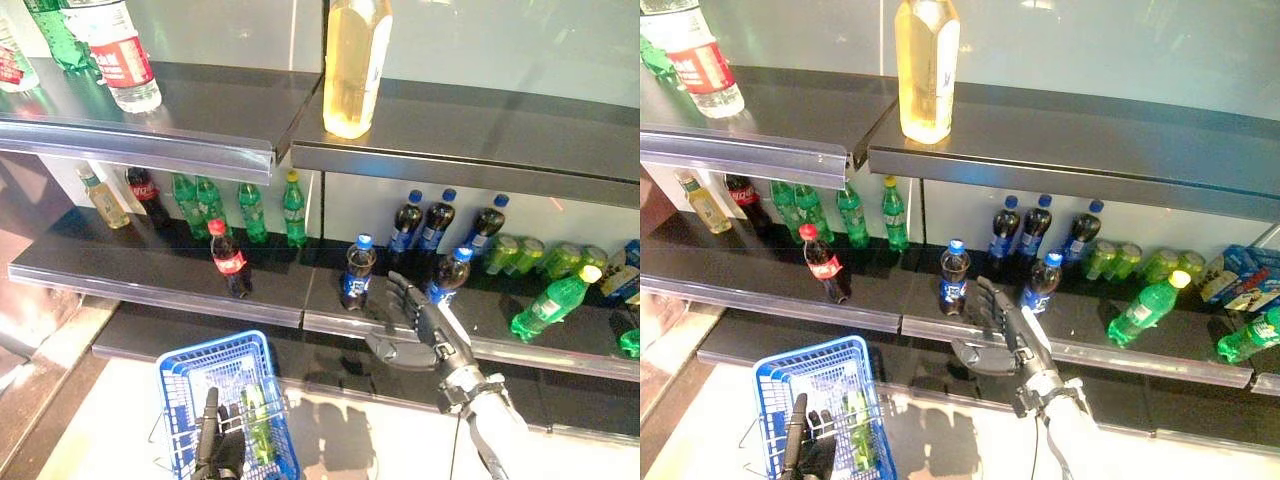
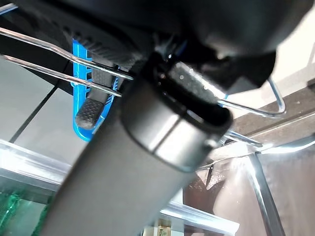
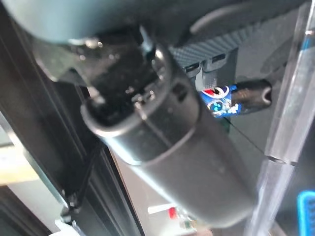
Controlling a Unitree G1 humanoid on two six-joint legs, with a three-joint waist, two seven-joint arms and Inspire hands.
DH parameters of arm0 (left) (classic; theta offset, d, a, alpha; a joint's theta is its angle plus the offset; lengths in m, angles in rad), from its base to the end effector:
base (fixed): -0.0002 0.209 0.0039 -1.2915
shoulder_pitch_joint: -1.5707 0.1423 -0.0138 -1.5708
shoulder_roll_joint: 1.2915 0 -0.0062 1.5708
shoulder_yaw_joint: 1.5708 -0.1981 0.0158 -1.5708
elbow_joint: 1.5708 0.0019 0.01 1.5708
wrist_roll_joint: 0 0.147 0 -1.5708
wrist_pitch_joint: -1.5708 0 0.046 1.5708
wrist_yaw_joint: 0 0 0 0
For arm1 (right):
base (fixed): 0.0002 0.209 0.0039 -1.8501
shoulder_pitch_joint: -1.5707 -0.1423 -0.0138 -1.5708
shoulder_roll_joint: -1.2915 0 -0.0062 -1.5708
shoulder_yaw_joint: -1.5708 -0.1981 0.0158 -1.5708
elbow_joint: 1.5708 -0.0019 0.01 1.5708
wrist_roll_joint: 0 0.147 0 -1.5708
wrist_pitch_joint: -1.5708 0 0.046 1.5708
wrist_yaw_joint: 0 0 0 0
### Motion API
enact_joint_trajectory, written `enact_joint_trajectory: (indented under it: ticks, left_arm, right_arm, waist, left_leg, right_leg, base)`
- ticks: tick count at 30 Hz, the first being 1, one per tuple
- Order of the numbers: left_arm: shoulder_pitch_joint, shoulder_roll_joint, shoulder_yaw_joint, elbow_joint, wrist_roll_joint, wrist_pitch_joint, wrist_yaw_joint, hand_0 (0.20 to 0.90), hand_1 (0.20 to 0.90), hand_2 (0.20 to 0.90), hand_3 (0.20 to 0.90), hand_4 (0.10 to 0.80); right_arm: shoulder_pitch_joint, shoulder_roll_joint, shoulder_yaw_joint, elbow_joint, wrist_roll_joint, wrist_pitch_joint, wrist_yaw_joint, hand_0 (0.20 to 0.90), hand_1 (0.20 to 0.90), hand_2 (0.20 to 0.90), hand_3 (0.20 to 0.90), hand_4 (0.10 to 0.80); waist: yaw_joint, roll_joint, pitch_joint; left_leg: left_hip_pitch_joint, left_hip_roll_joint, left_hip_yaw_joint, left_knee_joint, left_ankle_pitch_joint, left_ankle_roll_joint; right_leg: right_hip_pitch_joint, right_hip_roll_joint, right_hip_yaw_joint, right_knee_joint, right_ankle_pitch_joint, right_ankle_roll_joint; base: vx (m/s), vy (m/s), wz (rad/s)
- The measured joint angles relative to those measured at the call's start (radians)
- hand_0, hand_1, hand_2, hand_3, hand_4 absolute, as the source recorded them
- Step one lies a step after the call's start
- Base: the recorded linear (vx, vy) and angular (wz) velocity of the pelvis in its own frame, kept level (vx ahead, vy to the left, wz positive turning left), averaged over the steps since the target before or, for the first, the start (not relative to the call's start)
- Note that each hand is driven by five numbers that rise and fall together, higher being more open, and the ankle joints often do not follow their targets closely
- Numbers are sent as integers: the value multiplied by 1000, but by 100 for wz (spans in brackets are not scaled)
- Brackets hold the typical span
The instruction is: Pick up the drink and place into the basket.
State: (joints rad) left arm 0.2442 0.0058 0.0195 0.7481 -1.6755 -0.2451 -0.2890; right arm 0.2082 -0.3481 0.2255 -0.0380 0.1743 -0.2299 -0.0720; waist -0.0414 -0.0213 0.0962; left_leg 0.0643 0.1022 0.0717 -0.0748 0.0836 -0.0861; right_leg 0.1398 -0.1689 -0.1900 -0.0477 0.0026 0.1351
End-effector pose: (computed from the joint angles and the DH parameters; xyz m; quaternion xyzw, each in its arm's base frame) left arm 0.0647 0.1717 -0.1262 -0.6354 0.1215 0.3636 0.6703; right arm 0.1599 -0.1815 0.0074 -0.0607 -0.0040 0.0649 0.9960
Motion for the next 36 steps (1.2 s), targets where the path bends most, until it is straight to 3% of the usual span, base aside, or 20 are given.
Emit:
enact_joint_trajectory:
  ticks: [2, 5, 10, 16, 19, 20, 22, 27, 36]
  left_arm:
    - [-11, 3, -39, -3, 0, -1, 1, 300, 300, 300, 200, 100]
    - [-26, 0, -50, -10, 0, -2, 1, 300, 300, 300, 200, 100]
    - [-50, -3, -52, -14, -1, -13, 3, 300, 300, 300, 200, 100]
    - [-139, 2, -86, -63, -4, -40, -2, 300, 300, 300, 200, 100]
    - [-150, 1, -86, -63, -4, -49, -5, 300, 300, 300, 200, 100]
    - [-193, 2, -86, -72, -4, -76, -11, 300, 300, 300, 200, 100]
    - [-193, 2, -86, -72, -4, -76, -11, 300, 300, 300, 200, 100]
    - [-274, 3, -93, -102, -14, -87, -44, 300, 300, 300, 200, 100]
    - [-332, 5, -108, -97, -21, -85, -57, 300, 300, 300, 200, 100]
  right_arm:
    - [-17, 3, 15, 4, -5, 0, -128, 900, 900, 900, 900, 800]
    - [-46, 3, 16, 10, -19, 0, -228, 900, 900, 900, 900, 800]
    - [-51, 3, 10, 12, -19, 0, -298, 900, 900, 900, 900, 800]
    - [-155, 5, 41, 38, -33, 6, -393, 900, 900, 900, 900, 800]
    - [-169, 11, 43, 42, -38, 6, -406, 900, 900, 900, 900, 800]
    - [-229, 45, 46, 53, -58, 6, -485, 900, 900, 900, 900, 800]
    - [-229, 45, 46, 53, -58, 6, -485, 900, 900, 900, 900, 800]
    - [-358, 68, 45, 59, -76, 28, -585, 900, 900, 900, 900, 800]
    - [-569, 75, 26, 68, -85, 80, -699, 900, 900, 900, 900, 800]
  waist:
    - [11, 17, 16]
    - [8, 34, 57]
    - [9, 40, 105]
    - [41, 58, 239]
    - [42, 55, 247]
    - [52, 42, 279]
    - [52, 42, 279]
    - [68, 52, 375]
    - [96, 68, 419]
  left_leg:
    - [-17, -12, -2, 17, -2, 4]
    - [-45, -26, -2, 55, -11, 16]
    - [-93, -35, -2, 94, -15, 22]
    - [-191, -42, -3, 207, -38, 31]
    - [-197, -42, -3, 214, -39, 31]
    - [-233, -42, -5, 245, -39, 31]
    - [-233, -42, -5, 245, -39, 31]
    - [-335, -42, -14, 343, -60, 35]
    - [-406, -38, -26, 378, -59, 33]
  right_leg:
    - [-29, -12, 0, 52, -21, 8]
    - [-59, -33, 2, 104, -40, 15]
    - [-109, -47, 3, 152, -52, 18]
    - [-196, -70, 7, 259, -81, 14]
    - [-202, -75, 7, 270, -86, 13]
    - [-244, -76, 8, 319, -97, 8]
    - [-244, -76, 8, 319, -97, 8]
    - [-341, -85, 29, 406, -114, 4]
    - [-409, -83, 33, 430, -108, -2]
  base:
    - [-7, 57, 10]
    - [14, 56, 7]
    - [-2, 37, 6]
    - [-31, 14, 7]
    - [-32, -3, 4]
    - [-10, 0, 5]
    - [-57, 7, 4]
    - [-120, 21, 0]
    - [-88, -15, 0]
